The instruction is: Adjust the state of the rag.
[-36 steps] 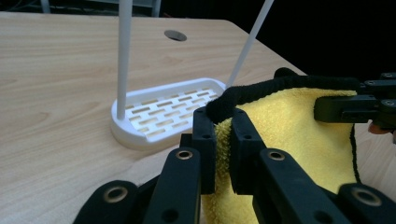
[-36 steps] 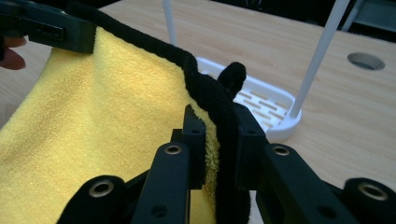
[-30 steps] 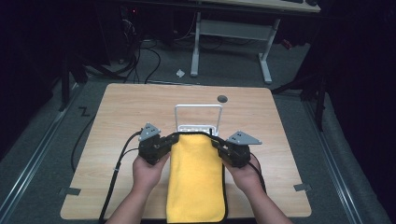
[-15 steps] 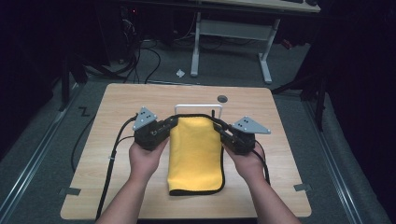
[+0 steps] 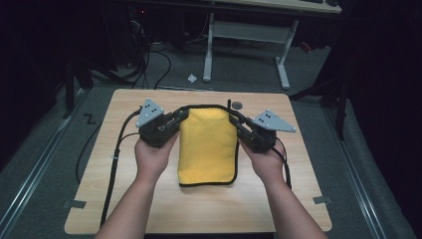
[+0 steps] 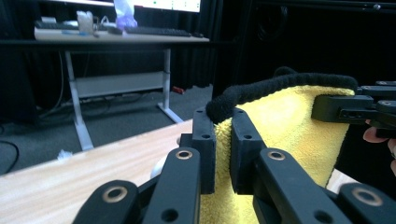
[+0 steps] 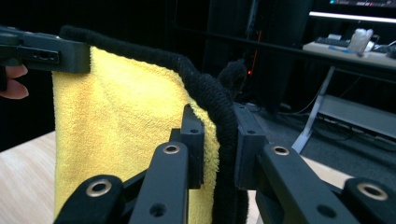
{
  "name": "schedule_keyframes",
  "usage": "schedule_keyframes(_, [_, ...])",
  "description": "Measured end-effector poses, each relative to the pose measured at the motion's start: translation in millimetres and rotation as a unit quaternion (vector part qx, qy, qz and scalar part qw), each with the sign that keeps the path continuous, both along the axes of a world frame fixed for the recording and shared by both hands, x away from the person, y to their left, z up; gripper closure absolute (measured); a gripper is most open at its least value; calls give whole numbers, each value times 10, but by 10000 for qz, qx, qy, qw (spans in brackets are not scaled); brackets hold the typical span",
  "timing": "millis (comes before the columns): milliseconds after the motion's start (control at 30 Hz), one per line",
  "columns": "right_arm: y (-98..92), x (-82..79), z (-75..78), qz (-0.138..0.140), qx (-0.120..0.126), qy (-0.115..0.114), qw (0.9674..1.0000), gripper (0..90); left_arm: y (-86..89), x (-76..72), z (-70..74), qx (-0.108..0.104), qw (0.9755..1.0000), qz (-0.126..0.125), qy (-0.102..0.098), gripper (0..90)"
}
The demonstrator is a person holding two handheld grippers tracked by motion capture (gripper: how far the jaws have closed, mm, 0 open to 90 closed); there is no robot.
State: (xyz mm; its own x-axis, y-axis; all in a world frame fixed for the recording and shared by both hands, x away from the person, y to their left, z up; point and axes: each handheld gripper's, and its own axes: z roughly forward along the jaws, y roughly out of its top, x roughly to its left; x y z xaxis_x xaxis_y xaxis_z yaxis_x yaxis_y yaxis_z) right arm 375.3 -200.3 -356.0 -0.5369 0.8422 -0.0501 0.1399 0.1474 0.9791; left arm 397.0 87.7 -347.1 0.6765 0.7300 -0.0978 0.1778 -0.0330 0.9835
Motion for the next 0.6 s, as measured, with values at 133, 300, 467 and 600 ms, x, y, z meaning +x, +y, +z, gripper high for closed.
schedule_keyframes(133, [-14, 7, 92, -15, 34, -118, 9999, 785, -13, -10, 88, -48, 9999, 17, -157, 827])
schedule_keyframes(300, [-21, 1, 222, -31, 53, -260, 9996, 785, -25, 1, 195, -49, 9995, 38, -305, 827])
schedule_keyframes(467, [-34, 2, 339, -3, 37, -398, 9992, 784, -27, 35, 289, -46, 9991, 50, -419, 827])
schedule_keyframes(600, [-32, 51, 395, -31, 7, -401, 9992, 785, -37, 96, 330, -5, 9990, 71, -440, 827])
